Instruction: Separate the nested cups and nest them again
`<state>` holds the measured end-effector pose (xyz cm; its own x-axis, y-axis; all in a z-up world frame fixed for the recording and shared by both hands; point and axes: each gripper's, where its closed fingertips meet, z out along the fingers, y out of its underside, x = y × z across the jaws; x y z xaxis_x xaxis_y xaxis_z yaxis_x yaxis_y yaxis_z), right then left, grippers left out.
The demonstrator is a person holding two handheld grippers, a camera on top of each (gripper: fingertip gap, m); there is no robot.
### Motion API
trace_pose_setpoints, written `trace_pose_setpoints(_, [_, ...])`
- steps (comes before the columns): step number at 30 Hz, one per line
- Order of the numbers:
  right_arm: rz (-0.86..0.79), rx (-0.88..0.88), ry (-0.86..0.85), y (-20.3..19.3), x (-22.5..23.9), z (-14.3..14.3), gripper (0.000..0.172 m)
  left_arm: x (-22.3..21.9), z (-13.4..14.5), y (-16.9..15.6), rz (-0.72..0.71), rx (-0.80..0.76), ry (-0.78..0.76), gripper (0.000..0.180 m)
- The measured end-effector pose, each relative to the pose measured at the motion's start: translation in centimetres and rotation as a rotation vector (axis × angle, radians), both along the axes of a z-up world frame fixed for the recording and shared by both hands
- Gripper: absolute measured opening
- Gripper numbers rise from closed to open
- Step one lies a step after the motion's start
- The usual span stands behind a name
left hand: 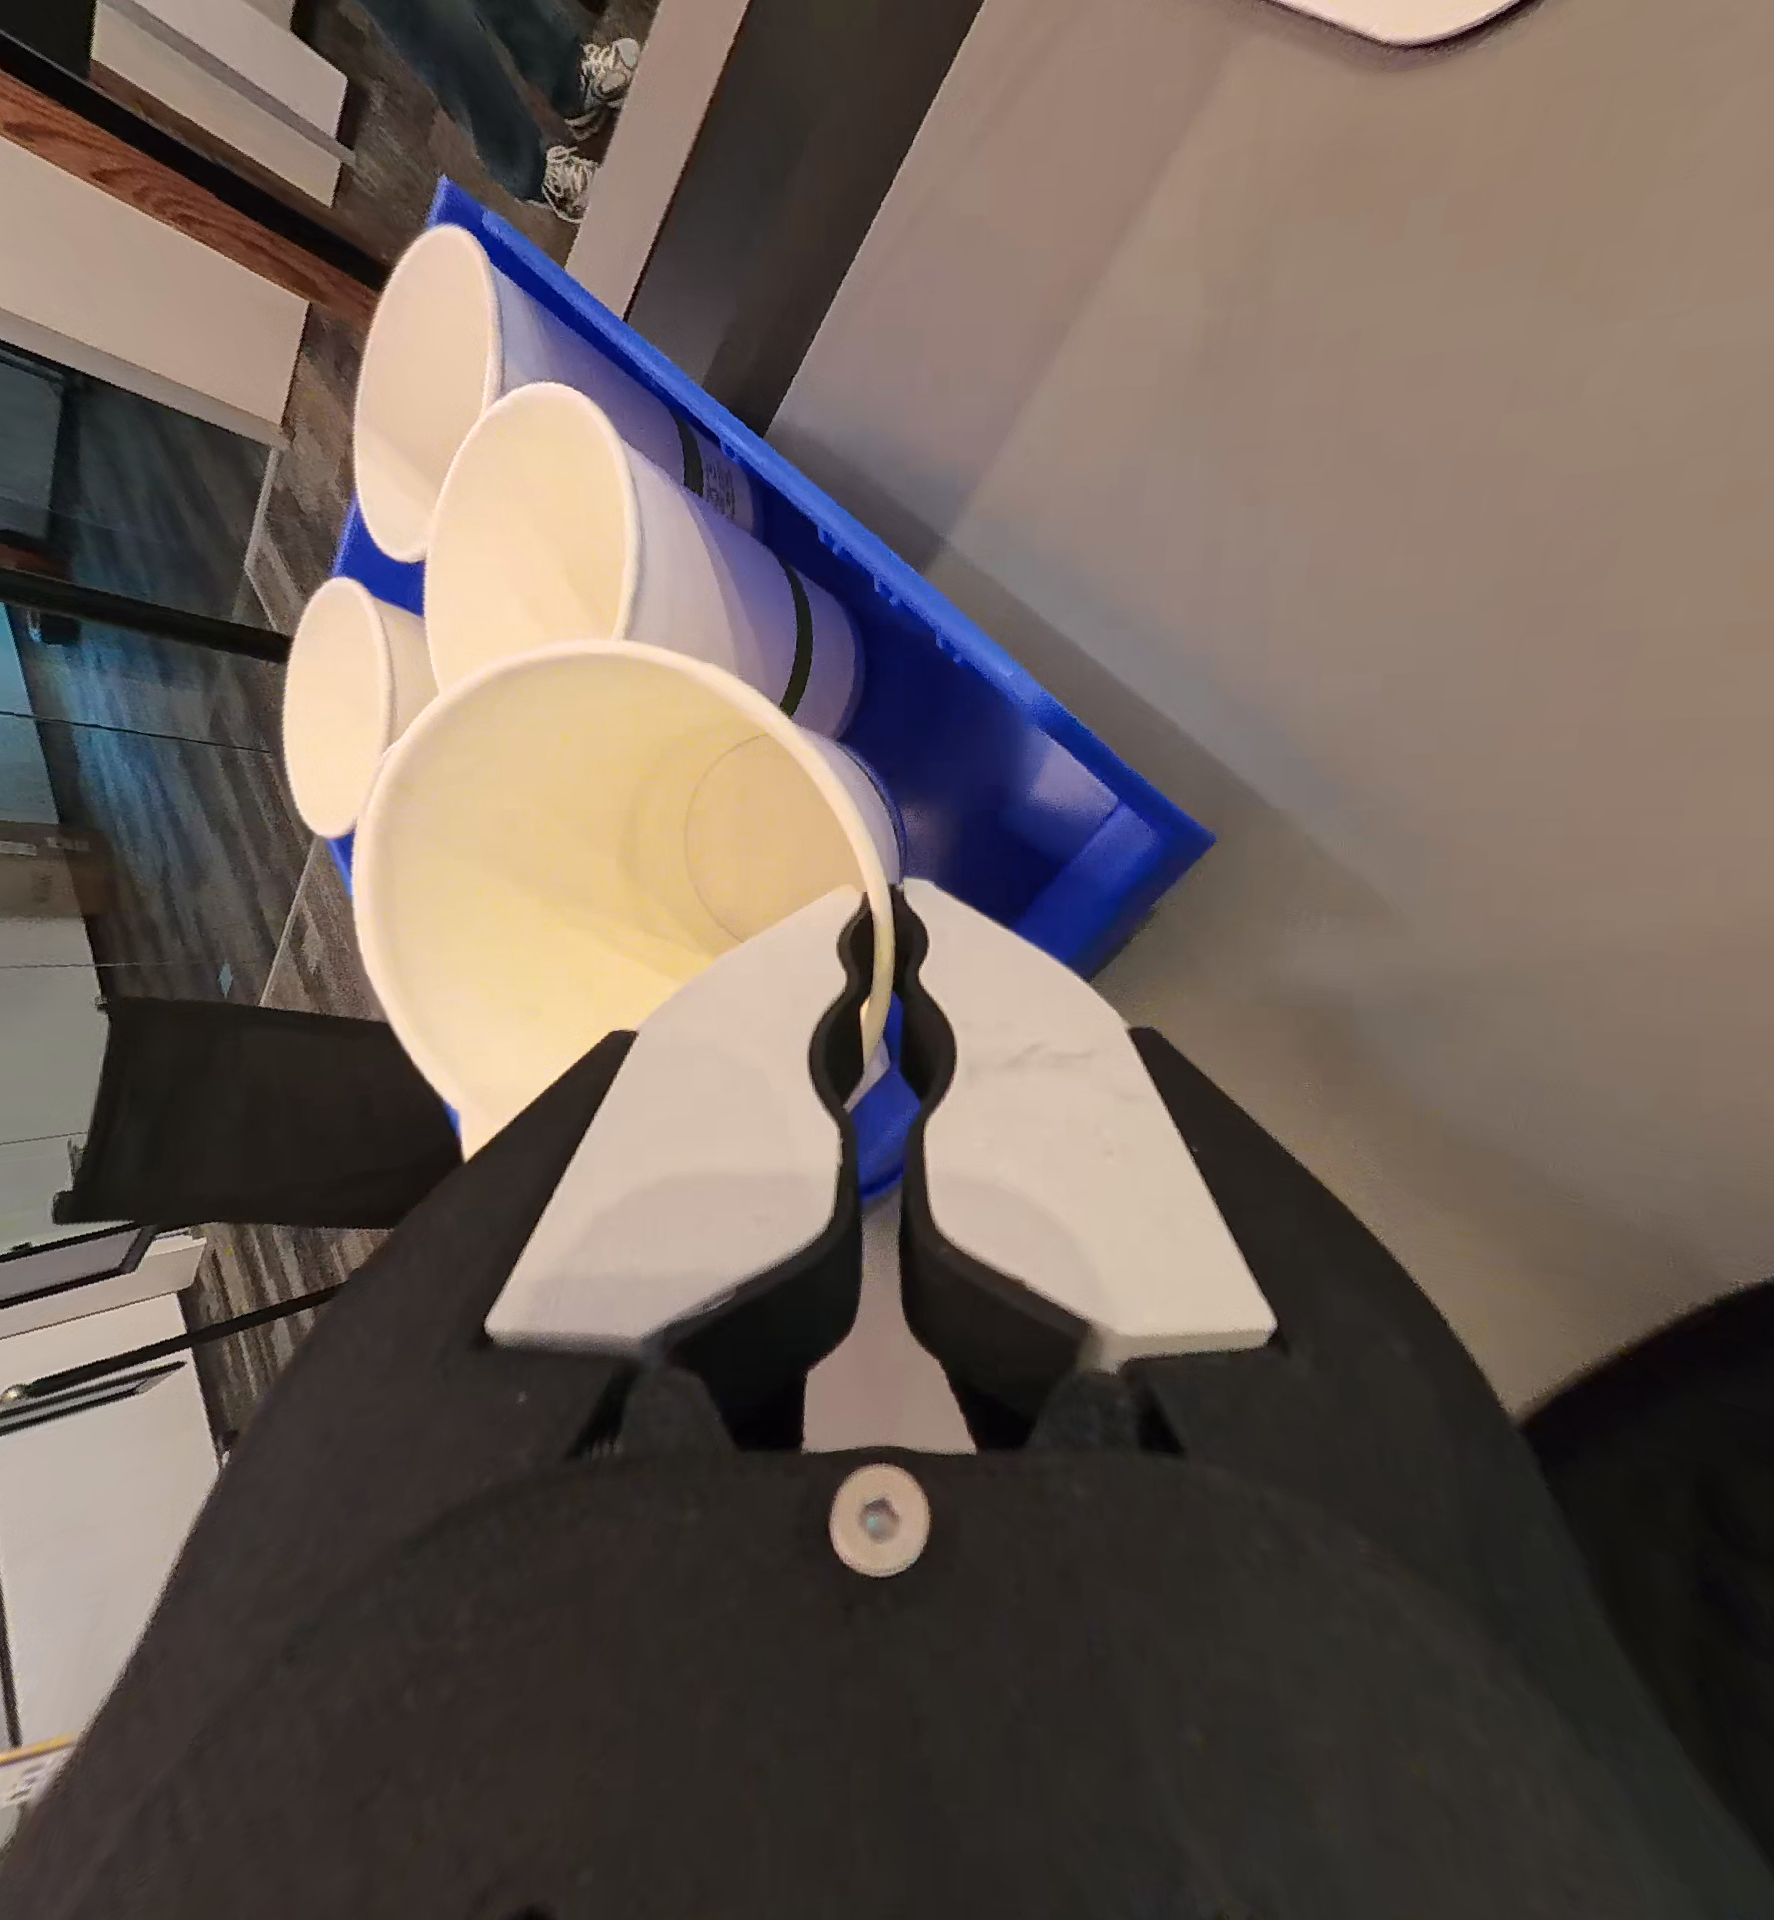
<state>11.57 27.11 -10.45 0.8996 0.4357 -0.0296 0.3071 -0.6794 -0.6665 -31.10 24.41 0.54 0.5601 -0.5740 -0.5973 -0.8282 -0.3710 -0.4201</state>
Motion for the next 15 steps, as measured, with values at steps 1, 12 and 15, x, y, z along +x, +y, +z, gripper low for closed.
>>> trace_pose_setpoints(1, [0.005, 0.001, 0.006, -0.1, -0.1, 0.1, 0.132, 0.0, 0.4, -0.4, -0.001, 0.006, 0.008, 0.002])
trace_pose_setpoints(12, [0.234, 0.174, 0.127, -4.3, -5.0, 6.1, 0.131, 6.5, 6.7, -5.5, -0.141, 0.012, -0.148, 0.001])
trace_pose_setpoints(15, [0.37, 0.241, 0.19, -5.8, -8.0, 9.9, 0.129, 10.0, 7.6, -6.1, -0.23, -0.016, -0.192, 0.002])
